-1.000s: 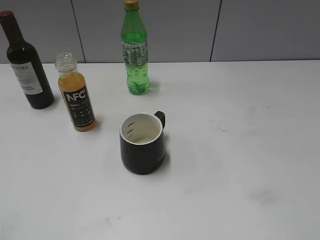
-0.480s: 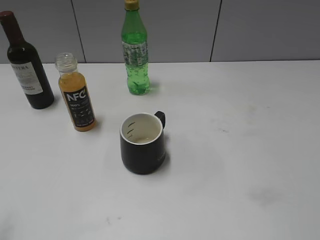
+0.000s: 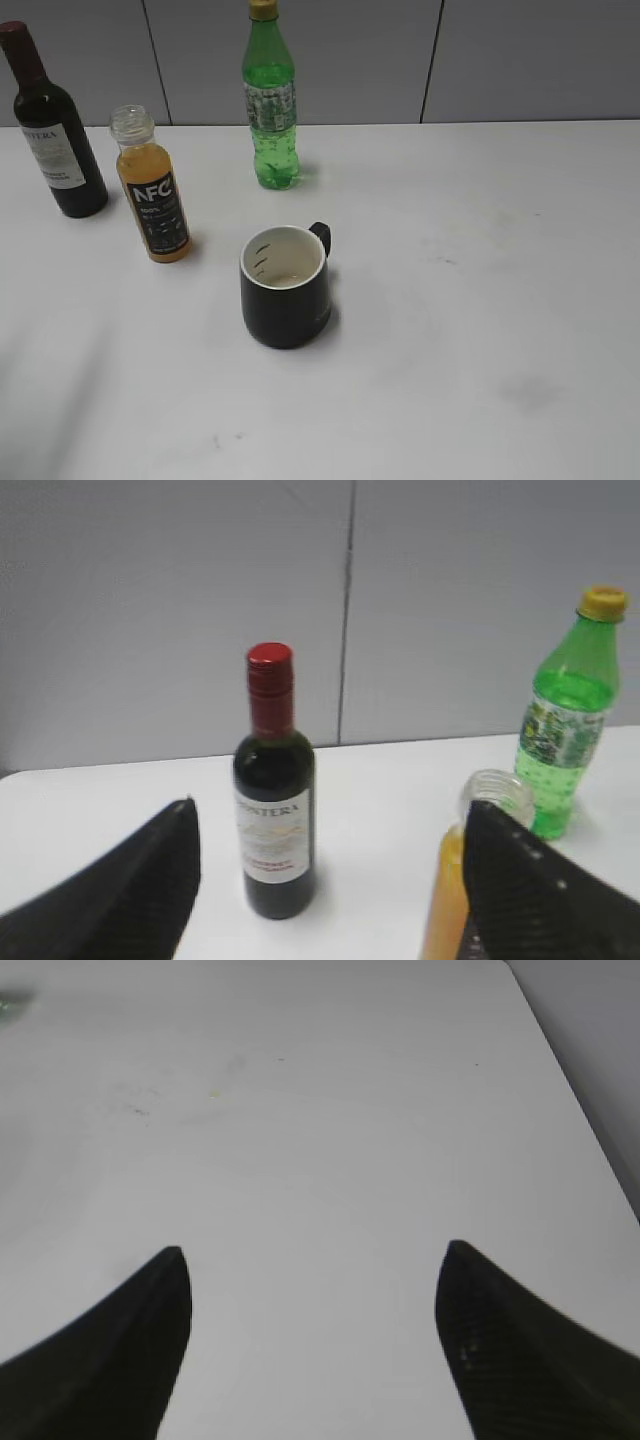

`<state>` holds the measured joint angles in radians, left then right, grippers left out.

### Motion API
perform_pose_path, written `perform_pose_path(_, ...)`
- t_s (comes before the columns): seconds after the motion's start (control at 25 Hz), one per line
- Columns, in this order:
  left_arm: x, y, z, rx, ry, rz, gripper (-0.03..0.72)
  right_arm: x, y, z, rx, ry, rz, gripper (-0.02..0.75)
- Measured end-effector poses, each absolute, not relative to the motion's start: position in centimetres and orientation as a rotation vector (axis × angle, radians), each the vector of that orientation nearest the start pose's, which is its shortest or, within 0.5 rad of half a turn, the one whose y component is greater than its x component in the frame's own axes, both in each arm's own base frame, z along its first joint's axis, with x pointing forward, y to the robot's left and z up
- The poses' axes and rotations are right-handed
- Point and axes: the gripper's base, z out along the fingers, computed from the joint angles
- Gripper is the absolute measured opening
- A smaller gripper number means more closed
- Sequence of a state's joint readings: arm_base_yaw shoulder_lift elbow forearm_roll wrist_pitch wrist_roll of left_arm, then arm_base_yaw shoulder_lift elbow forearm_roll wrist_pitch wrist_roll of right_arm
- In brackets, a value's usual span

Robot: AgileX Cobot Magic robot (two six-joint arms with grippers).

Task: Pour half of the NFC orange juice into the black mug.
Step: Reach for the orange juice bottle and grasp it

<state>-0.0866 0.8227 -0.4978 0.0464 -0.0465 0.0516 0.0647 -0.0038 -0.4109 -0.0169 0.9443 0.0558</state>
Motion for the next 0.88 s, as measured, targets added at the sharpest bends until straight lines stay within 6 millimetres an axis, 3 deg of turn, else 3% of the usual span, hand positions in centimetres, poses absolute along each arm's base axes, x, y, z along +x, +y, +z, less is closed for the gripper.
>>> perform_pose_path(0.16,20.2,-3.6,28.1,0.259,1.784,-0.055,0.618,0.9,-0.1,26.1,-0.01,2.014,0.057,0.577)
perform_pose_path(0.4,22.6,-6.6,24.7,0.388,1.842,-0.125,0.601,0.9,-0.1,26.1,-0.01,2.014,0.057,0.577)
perform_pose_path(0.88,25.4,-7.8,17.6,0.403,1.837,-0.165,0.599,0.9,-0.1,26.1,-0.01,2.014,0.057,0.577)
